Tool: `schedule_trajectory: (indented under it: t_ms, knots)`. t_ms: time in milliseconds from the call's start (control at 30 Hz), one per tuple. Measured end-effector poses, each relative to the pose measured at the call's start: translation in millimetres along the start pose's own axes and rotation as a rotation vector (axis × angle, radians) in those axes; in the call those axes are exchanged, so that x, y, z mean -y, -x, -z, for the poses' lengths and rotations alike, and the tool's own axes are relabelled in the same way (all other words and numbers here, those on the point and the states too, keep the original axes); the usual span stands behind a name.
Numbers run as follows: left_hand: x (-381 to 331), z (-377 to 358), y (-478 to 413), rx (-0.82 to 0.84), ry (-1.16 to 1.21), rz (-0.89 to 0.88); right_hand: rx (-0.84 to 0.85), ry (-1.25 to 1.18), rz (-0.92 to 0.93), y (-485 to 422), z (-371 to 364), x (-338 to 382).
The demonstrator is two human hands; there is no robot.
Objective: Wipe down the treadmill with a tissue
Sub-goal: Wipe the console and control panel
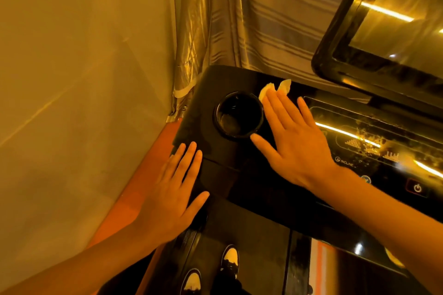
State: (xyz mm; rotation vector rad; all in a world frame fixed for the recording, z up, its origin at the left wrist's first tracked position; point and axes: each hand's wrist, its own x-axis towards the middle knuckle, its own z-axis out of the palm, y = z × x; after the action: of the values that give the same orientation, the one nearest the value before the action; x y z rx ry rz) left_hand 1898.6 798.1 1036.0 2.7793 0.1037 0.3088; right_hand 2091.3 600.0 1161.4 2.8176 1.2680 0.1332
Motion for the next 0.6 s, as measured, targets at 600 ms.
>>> schedule_trajectory:
  t_ms: [600]
  knots:
    - [1, -4, 0, 0.009, 0.029, -0.022, 0.157, 0.086, 0.331, -50, 31, -46]
